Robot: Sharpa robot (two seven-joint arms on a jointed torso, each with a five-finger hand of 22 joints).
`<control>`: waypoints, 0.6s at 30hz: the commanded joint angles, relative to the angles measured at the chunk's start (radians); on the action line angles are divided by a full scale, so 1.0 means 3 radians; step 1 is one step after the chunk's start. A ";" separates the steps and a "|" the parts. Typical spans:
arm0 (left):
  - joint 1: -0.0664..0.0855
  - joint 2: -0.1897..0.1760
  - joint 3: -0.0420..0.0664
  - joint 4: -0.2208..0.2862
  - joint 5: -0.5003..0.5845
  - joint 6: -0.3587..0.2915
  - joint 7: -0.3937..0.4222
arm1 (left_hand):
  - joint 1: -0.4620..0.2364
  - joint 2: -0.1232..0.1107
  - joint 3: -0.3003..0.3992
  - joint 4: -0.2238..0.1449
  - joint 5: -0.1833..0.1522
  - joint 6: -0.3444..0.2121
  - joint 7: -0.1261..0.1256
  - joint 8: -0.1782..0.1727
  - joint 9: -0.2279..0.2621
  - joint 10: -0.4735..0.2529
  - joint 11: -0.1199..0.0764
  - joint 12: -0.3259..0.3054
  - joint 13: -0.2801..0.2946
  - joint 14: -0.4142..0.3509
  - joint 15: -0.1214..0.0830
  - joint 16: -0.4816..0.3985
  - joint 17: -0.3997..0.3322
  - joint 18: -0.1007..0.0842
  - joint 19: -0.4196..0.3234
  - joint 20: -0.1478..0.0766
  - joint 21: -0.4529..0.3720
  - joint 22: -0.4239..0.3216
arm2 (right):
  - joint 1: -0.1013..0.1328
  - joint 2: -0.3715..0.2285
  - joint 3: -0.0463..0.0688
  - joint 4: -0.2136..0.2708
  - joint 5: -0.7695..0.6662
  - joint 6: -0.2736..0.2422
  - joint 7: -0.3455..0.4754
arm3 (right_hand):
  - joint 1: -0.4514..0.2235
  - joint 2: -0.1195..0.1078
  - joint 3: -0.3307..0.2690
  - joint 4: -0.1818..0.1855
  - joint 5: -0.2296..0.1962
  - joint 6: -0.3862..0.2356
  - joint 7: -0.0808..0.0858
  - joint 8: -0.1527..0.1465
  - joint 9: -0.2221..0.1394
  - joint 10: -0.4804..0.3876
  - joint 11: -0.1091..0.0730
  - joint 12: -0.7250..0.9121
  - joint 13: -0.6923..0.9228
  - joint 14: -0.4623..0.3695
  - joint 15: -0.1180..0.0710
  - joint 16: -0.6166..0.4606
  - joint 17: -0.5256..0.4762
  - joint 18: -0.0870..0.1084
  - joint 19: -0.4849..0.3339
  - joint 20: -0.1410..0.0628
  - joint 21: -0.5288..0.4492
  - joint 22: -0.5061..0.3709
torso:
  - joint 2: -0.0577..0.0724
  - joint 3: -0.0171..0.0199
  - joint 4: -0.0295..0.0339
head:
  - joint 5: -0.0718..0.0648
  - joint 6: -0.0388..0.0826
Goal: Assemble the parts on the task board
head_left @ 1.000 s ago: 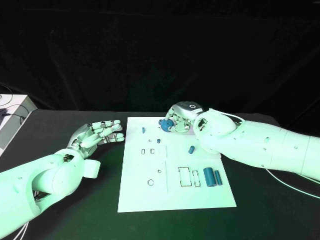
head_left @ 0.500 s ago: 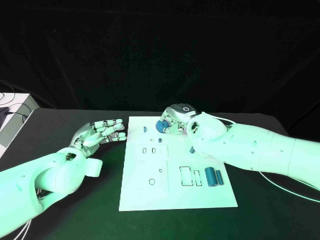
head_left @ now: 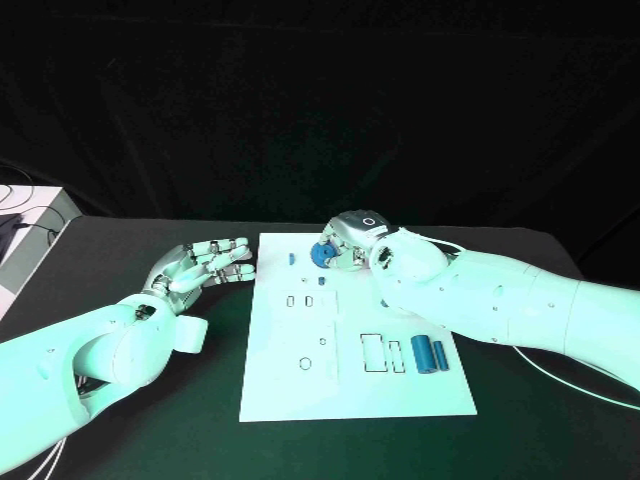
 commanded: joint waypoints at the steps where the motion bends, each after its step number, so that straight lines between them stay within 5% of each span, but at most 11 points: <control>1: 0.0001 0.0006 0.0003 0.0010 -0.0017 0.0041 0.0027 | -0.0016 0.0015 0.0001 -0.0017 -0.0018 -0.0004 -0.0001 0.0001 0.0005 -0.0009 0.0008 -0.0006 0.0004 -0.0017 0.0001 -0.0005 -0.0005 -0.0044 -0.0014 -0.0002 -0.0011 -0.0002 | -0.0007 0.0019 -0.0001 -0.0033 -0.0061 -0.0013 -0.0017 | 0.0010 -0.0017 0.0001 0.0023 0.0004 0.0097 0.0104 0.0003 0.0116 0.0012 -0.0004 -0.0012 0.0001 0.0003 -0.0005 -0.0023 0.0004 -0.0044 0.0309 -0.0020 -0.0015 0.0749 | 0.0000 0.0001 -0.0003 | 0.0008 -0.0007; 18: 0.0001 0.0007 0.0005 0.0010 -0.0017 0.0042 0.0021 | -0.0016 0.0015 0.0001 -0.0017 -0.0018 -0.0004 -0.0001 0.0001 0.0005 -0.0009 0.0008 -0.0006 0.0004 -0.0017 0.0001 -0.0005 -0.0005 -0.0044 -0.0014 -0.0002 -0.0011 -0.0002 | -0.0029 0.0126 -0.0006 -0.0153 -0.0042 0.0018 0.0019 | -0.0006 -0.0045 -0.0022 0.0050 -0.0113 -0.0008 0.0133 -0.0005 0.0079 -0.0029 0.0016 -0.0071 -0.0039 0.0000 0.0008 -0.0032 0.0008 -0.0041 0.0308 -0.0007 -0.0020 0.0748 | -0.0001 0.0000 -0.0005 | 0.0023 -0.0020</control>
